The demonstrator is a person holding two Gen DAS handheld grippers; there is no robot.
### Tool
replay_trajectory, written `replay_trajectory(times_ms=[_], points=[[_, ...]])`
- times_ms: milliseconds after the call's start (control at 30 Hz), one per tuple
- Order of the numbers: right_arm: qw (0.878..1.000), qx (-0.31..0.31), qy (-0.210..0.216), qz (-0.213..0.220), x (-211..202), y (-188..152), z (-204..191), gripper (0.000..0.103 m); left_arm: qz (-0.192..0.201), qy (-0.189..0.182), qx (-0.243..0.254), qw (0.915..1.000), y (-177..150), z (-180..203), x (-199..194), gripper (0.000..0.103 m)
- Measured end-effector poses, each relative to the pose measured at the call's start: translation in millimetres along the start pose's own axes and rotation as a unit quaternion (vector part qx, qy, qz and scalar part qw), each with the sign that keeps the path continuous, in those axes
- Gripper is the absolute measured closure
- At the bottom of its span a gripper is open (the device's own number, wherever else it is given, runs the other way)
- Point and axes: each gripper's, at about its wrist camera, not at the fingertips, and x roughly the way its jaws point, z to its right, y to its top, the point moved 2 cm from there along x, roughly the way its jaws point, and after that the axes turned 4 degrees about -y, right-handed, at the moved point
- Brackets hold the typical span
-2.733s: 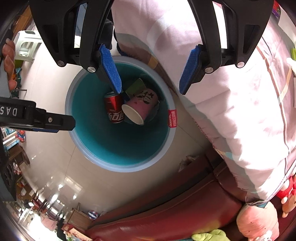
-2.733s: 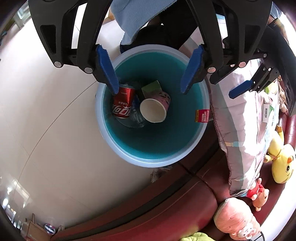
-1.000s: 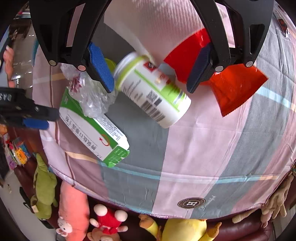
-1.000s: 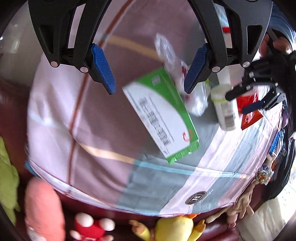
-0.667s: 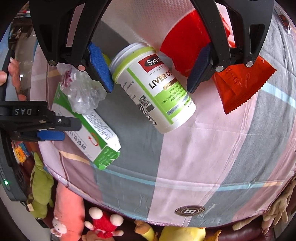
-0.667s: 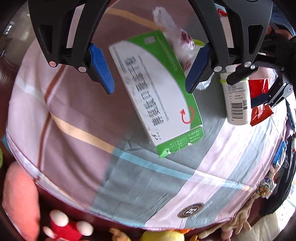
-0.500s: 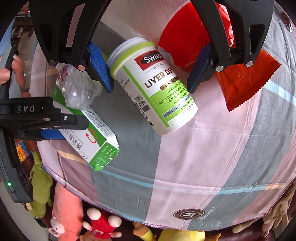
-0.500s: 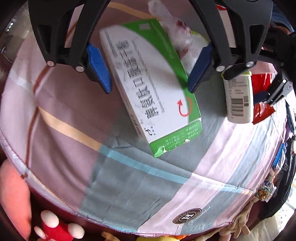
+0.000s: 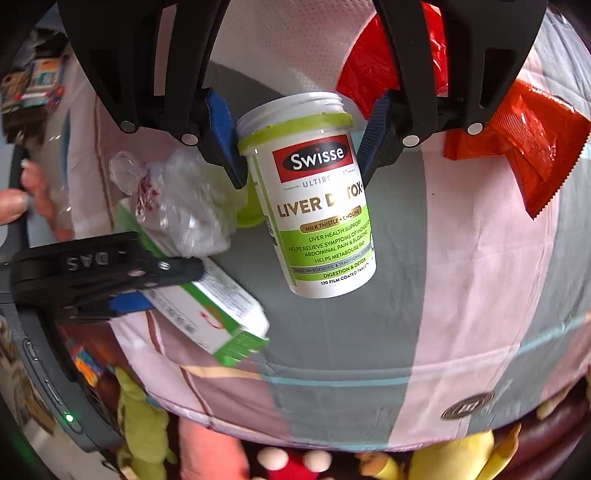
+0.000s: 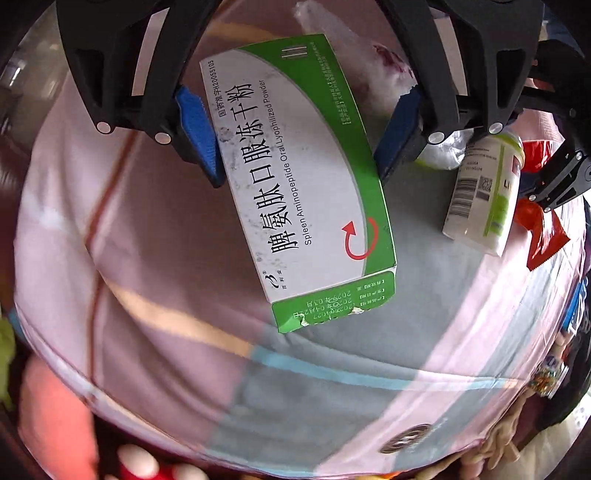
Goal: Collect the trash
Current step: 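Grasp the white supplement bottle with the left tool while the right tool grasps the green-white medicine box, then carry the bottle and box over the teal bin and open both tools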
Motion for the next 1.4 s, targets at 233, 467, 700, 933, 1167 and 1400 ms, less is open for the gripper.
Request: replay_trajectory(times_ms=[233, 467, 700, 933, 1167, 1400], points=[[1.0, 0.011, -0.019, -0.018, -6, -41, 22, 0.026, 0.011, 0.021, -0.031, 0.9992, 12, -7, 1, 0.04], [0.998, 0.01, -0.051, -0.021, 8, -51, 16, 0.028, 0.018, 0.039, -0.044, 0.9981, 14, -10, 8, 0.049], [0.999, 0.038, -0.027, 0.009, -13, -77, 13, 0.029, 0.06, 0.098, -0.032, 0.9929, 7, -1, -22, 0.049], [0.996, 0.079, -0.008, 0.047, -61, -109, 29, 0.029, 0.093, 0.103, -0.011, 0.9903, -3, 33, -56, 0.049], [0.987, 0.131, 0.019, 0.086, -104, -141, 47, 0.029, 0.102, 0.061, 0.036, 0.9922, -24, 93, -74, 0.049], [0.973, 0.201, 0.025, 0.113, -126, -211, 90, 0.029, 0.075, 0.009, 0.103, 0.9919, -45, 180, -52, 0.049]])
